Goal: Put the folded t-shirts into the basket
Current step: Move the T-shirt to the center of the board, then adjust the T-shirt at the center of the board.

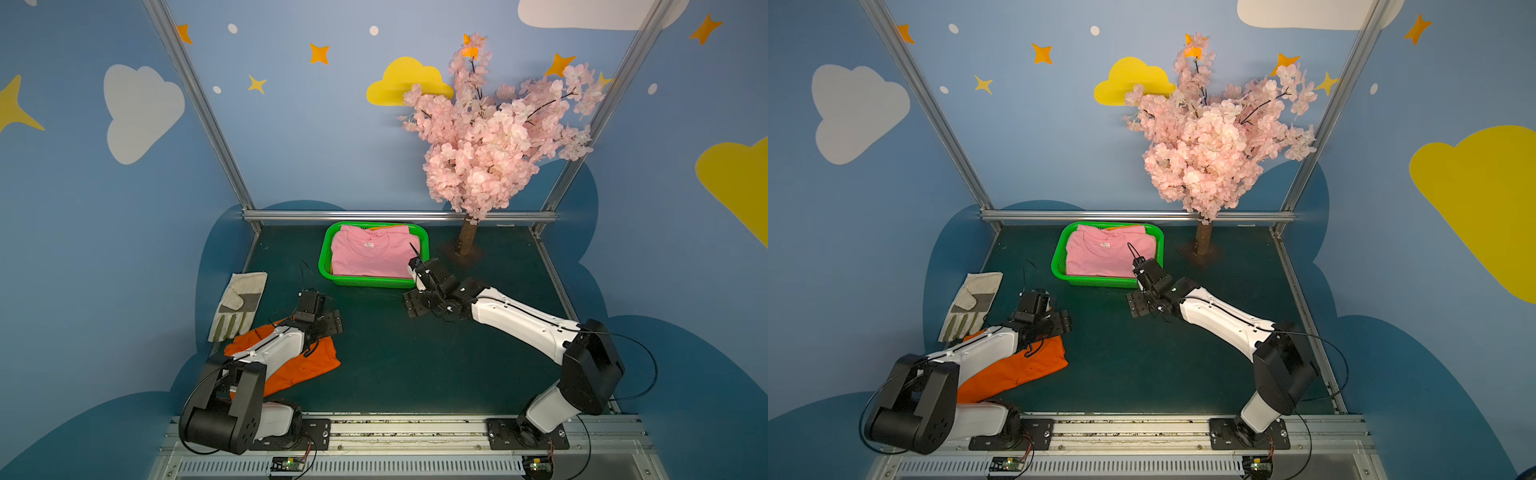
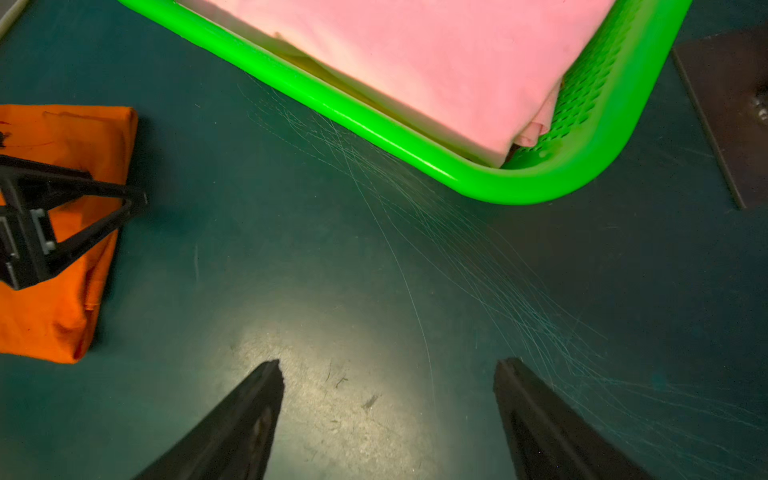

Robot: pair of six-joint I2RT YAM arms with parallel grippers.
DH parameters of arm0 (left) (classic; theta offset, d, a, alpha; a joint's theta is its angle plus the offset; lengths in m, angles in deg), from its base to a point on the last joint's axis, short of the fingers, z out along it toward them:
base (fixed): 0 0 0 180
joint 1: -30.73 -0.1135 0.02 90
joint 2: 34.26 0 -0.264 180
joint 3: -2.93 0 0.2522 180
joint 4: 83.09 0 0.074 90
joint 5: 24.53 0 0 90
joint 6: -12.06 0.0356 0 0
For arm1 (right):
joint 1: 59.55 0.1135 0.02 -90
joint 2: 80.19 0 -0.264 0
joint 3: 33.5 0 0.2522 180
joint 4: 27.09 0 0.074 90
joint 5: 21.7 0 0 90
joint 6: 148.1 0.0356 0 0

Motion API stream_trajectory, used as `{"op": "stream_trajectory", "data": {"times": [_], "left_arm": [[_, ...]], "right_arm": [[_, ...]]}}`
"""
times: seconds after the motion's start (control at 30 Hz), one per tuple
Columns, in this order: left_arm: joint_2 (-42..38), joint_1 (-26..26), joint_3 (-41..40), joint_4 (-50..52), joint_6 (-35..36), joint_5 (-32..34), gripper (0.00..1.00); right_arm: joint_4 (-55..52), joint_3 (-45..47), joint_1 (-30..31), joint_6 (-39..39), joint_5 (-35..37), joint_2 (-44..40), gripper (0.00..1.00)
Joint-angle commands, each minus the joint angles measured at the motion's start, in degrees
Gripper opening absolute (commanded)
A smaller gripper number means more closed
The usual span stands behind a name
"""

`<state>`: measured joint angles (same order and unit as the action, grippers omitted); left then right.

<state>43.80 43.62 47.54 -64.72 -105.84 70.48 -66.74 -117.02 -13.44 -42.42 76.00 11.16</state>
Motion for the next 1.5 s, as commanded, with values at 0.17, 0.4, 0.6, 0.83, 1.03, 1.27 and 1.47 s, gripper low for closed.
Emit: {"op": "stream_trajectory", "data": {"times": [0.17,0.4,0.6,0.83,1.03,1.27,1.47], "left_arm": [[6.0,22.1,-5.6,-13.9,-20.7,-5.1,0.86],[17.5,41.0,12.1,-16.5,-26.7,-0.1,0.86],[16.9,40.5,16.7,-12.9,-20.8,-1.3,0.86],[4.8,29.0,9.9,-4.8,-9.1,-4.0,0.86],[-2.6,13.6,3.4,-0.7,-3.6,-7.3,0.86],[-3.1,6.5,-0.4,-1.5,-2.6,-12.9,0.86],[-3.3,6.8,-5.0,-2.3,-2.8,-16.6,0.86]], "right_arm": [[1.7,11.1,-6.0,5.4,-2.6,-6.7,0.84],[6.0,26.5,-16.7,11.0,-6.9,-15.2,0.84],[8.6,31.1,-17.7,14.1,-8.8,-20.9,0.82],[13.7,31.7,-8.7,17.1,-12.6,-18.2,0.81],[18.3,27.7,-2.7,20.0,-11.0,-9.4,0.77],[20.2,25.7,-1.1,20.8,-11.0,-2.2,0.66],[23.0,24.9,-1.1,20.7,-12.8,1.3,0.4]]}}
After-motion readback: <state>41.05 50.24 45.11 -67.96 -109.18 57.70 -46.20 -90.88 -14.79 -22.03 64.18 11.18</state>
